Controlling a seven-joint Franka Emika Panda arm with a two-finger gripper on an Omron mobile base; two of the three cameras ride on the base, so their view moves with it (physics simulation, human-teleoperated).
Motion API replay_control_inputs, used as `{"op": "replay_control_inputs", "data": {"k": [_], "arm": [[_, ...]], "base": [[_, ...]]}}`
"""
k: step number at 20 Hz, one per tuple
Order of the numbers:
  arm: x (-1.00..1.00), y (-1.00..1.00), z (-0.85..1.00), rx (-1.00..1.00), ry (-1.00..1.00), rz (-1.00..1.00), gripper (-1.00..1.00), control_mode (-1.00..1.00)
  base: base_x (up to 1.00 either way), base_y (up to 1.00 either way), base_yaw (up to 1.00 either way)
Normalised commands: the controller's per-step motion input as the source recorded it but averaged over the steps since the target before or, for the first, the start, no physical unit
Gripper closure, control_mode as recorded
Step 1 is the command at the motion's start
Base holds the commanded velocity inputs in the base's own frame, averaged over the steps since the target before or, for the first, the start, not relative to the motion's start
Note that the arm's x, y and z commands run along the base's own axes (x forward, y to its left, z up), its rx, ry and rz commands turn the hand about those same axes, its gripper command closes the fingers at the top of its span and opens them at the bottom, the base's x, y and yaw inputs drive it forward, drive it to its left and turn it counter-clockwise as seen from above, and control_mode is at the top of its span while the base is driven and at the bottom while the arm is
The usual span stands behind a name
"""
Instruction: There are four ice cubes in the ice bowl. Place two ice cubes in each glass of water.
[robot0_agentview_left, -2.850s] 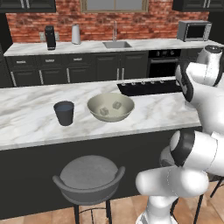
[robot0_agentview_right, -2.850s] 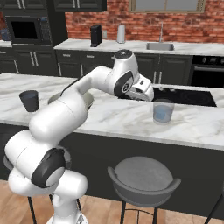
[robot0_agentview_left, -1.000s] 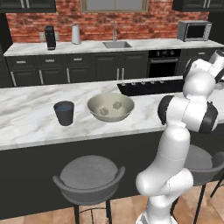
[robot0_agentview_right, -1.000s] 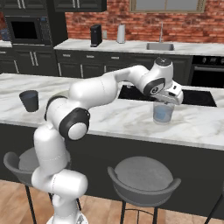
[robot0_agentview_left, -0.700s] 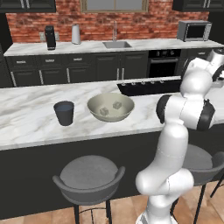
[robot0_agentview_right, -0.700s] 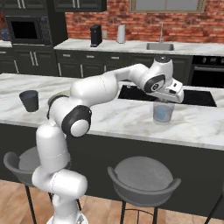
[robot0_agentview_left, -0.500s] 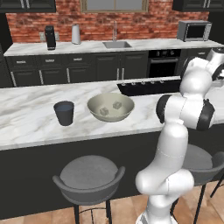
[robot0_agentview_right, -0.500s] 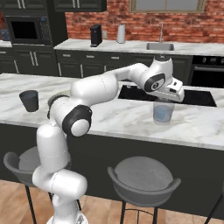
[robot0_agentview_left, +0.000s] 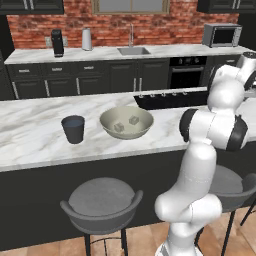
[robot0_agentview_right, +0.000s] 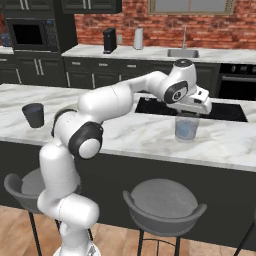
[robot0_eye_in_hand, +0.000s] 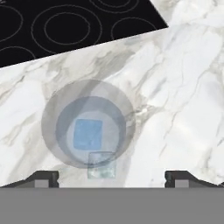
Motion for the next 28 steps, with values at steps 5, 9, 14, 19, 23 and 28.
{"op": "replay_control_inputs", "data": {"k": [5,9,14,19,23,28], "arm": [[-1.00,0.10,0.17,0.00,0.00,0.01,-1.00,-1.00],[-1.00,0.48,0.25,-0.01,0.00,0.08,-1.00,-1.00],[-1.00,0.98,0.30,-0.13,0.04,0.26,-1.00,-1.00],[-0.77,1.00,0.21,-0.37,0.19,0.53,-1.00,-1.00],[-0.66,1.00,0.02,-0.38,0.24,0.57,-1.00,-1.00],[-0.05,1.00,0.00,-0.17,0.08,0.46,-1.00,-1.00]], "base": [[0.00,0.00,0.00],[0.00,0.00,0.00],[0.00,0.00,0.00],[0.00,0.00,0.00],[0.00,0.00,0.00],[0.00,0.00,0.00]]}}
